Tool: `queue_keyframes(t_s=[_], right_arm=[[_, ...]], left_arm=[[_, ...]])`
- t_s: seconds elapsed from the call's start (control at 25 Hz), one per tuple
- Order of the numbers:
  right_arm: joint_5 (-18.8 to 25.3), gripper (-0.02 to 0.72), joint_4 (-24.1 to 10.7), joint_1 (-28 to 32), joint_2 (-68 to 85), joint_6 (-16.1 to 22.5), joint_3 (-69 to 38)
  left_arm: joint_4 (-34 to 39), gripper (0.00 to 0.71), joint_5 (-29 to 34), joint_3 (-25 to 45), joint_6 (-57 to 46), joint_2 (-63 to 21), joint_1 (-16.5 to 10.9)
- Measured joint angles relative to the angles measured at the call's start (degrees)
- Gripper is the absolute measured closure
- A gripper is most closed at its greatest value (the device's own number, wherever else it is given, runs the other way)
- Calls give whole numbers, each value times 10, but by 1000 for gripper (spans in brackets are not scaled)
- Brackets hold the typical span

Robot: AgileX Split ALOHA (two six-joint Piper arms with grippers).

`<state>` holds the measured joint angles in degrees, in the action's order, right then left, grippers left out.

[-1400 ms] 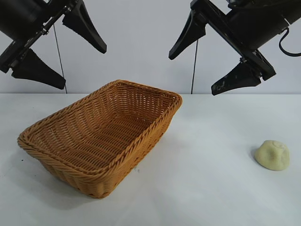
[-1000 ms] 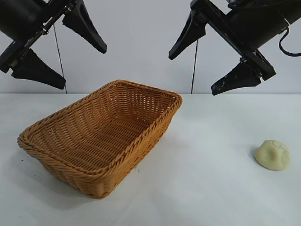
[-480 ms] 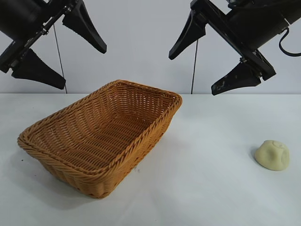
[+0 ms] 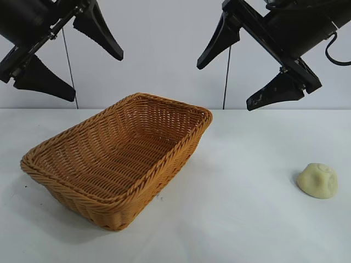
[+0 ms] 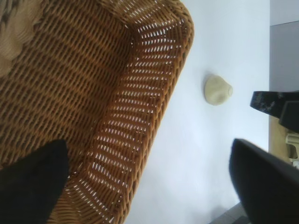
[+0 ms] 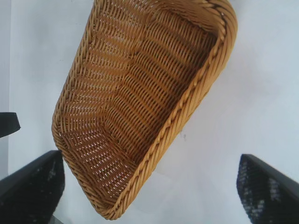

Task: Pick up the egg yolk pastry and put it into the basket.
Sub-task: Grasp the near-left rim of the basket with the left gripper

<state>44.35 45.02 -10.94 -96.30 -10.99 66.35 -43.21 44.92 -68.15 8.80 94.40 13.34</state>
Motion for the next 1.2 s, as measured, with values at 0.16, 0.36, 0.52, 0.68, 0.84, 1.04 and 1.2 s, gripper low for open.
queue_keyframes(t_s=[0.16,0.36,0.52,0.68,0.84,1.04,1.2], right_arm=[[-4,10,0,0,0,0,0],[-11,10,0,0,0,0,0],[-13,10,0,0,0,0,0],[-13,10,0,0,0,0,0],[-13,10,0,0,0,0,0],[-13,10,0,0,0,0,0],[-12,10,0,0,0,0,0]], left_arm=[[73,25,13,0,-83,-26,0],[152,25,34,15,-211,-70,4],[196,25,28,58,-344,-109,19],[220,25,20,110,-453,-129,21],[227,25,11,154,-507,-131,21],[227,25,-9,203,-553,-135,21],[227,25,-25,220,-577,-136,22]])
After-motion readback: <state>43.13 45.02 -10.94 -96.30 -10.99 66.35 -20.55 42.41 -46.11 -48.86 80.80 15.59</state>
